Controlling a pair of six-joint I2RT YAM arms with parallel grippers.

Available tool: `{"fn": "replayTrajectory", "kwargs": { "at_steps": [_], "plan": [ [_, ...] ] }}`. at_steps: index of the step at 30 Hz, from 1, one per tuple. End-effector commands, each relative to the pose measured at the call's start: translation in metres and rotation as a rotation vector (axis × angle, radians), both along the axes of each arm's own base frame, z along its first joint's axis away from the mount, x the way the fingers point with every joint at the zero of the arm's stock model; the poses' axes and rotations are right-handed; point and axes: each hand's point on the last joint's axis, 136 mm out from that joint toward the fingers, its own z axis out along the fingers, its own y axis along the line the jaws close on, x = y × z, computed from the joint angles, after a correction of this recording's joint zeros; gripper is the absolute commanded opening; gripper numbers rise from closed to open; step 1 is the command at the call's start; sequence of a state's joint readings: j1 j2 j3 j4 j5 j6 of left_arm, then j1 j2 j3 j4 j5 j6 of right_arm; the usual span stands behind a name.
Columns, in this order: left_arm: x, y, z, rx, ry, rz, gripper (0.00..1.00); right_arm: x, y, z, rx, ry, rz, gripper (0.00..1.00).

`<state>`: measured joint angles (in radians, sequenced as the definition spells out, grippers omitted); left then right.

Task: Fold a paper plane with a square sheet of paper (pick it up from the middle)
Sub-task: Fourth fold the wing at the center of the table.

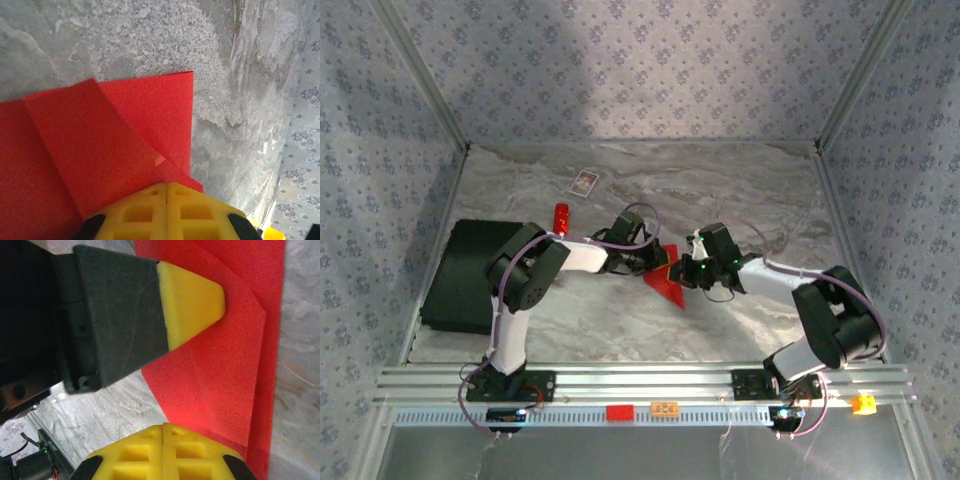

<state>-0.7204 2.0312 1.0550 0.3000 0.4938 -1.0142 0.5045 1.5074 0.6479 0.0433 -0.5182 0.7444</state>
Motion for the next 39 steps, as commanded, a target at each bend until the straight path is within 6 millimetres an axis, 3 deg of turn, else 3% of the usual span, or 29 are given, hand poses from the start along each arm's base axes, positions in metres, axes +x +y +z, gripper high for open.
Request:
{"fn": "replayTrajectory", "kwargs": {
  "at_steps": [1,7,15,19,26,28,39],
  "plan": [
    [-0.009,0.022,-0.041,0.113,0.068,0.035,0.00,0.009,0.009,0.002,0.017,-0.009,0.003,0.06],
    [-0.010,0.021,-0.042,0.114,0.071,0.031,0.00,0.004,0.005,-0.017,-0.008,0.031,0.005,0.06],
    [-0.007,0.021,-0.038,0.110,0.059,0.030,0.00,-0.029,-0.021,-0.061,-0.045,0.123,-0.043,0.06],
    [-0.003,0.017,-0.029,0.093,0.036,0.016,0.00,-0.040,-0.030,-0.073,-0.034,0.148,-0.064,0.05],
    [0.009,0.002,0.025,0.026,-0.072,-0.036,0.06,-0.039,-0.032,-0.073,-0.022,0.150,-0.067,0.02],
    [0.006,0.002,0.033,0.032,-0.086,-0.053,0.00,-0.038,-0.032,-0.072,-0.023,0.148,-0.068,0.01],
    [-0.041,-0.007,0.015,0.027,0.006,-0.142,0.00,-0.036,-0.033,-0.073,-0.030,0.151,-0.077,0.00]
  ]
}}
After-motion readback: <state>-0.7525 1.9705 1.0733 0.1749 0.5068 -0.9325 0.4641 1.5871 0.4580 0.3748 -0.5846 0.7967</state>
